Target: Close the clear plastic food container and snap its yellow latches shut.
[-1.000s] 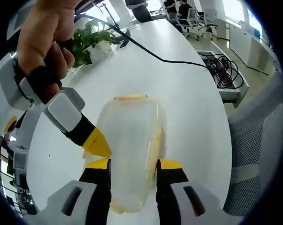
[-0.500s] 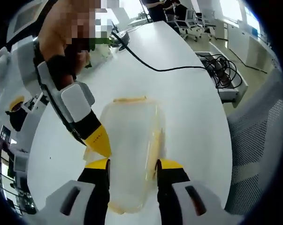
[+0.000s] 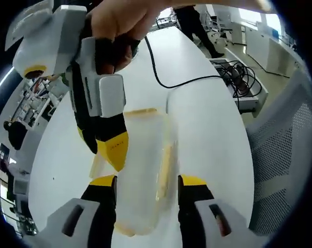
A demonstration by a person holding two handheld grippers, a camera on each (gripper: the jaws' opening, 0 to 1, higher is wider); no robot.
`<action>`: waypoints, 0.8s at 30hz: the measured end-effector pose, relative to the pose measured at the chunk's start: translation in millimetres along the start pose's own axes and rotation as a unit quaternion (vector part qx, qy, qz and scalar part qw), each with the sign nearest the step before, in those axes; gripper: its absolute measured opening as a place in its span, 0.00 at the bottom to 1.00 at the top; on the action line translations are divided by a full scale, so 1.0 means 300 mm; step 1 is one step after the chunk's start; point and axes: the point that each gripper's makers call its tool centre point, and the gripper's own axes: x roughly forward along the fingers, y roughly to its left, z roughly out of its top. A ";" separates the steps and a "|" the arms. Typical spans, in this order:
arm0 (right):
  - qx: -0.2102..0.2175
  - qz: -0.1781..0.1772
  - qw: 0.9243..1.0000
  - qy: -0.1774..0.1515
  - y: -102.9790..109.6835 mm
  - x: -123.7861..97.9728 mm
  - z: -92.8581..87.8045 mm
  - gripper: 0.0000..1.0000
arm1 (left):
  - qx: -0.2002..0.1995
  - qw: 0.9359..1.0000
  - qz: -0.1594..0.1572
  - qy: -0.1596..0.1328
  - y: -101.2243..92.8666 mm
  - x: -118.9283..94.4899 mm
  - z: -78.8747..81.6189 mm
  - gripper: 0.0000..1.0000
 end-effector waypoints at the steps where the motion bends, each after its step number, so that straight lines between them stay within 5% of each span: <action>1: 0.003 -0.001 1.000 -0.001 0.001 0.000 0.001 0.37 | -0.003 1.000 -0.004 -0.002 -0.001 -0.002 0.000 0.50; 8: -0.008 -0.003 1.000 0.013 0.007 -0.019 -0.034 0.47 | -0.029 0.999 -0.036 -0.017 -0.010 -0.029 0.009 0.51; 12: -0.018 0.000 1.000 0.021 0.021 -0.035 -0.051 0.51 | -0.048 0.997 -0.061 -0.021 -0.012 -0.044 -0.001 0.60; 24: -0.076 -0.014 0.996 0.052 0.053 -0.048 -0.108 0.70 | -0.041 0.997 -0.058 -0.018 0.077 -0.071 -0.056 0.73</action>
